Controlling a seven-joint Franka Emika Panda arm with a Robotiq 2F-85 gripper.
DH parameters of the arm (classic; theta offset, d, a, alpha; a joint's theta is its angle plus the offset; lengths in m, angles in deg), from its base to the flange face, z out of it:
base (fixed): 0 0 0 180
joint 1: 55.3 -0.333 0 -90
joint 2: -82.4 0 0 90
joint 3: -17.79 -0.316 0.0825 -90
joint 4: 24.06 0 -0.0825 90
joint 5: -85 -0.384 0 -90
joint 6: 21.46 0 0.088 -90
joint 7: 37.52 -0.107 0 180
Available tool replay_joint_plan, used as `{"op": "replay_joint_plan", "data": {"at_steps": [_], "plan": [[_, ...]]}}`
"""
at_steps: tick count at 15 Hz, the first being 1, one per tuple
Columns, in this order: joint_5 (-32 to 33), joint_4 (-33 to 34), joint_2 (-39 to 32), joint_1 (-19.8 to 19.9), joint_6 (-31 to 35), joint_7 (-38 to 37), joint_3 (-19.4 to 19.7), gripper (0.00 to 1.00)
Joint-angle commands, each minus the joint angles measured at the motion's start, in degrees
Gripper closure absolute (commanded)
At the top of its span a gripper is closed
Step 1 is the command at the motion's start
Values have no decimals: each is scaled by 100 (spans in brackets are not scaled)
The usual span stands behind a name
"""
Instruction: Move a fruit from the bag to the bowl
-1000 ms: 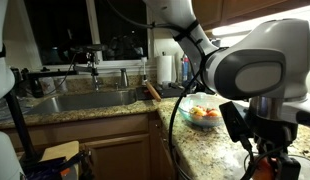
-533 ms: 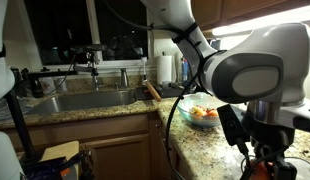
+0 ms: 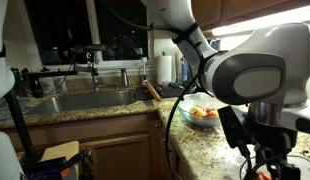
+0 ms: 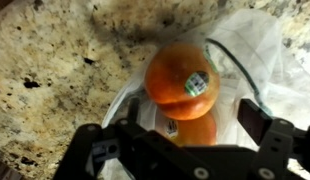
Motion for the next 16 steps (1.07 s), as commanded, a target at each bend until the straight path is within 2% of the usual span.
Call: {"op": "replay_joint_plan", "data": {"at_steps": [1, 16], "plan": [[158, -238, 269, -93, -49, -186, 114, 0], [252, -240, 338, -186, -282, -423, 154, 0]]}}
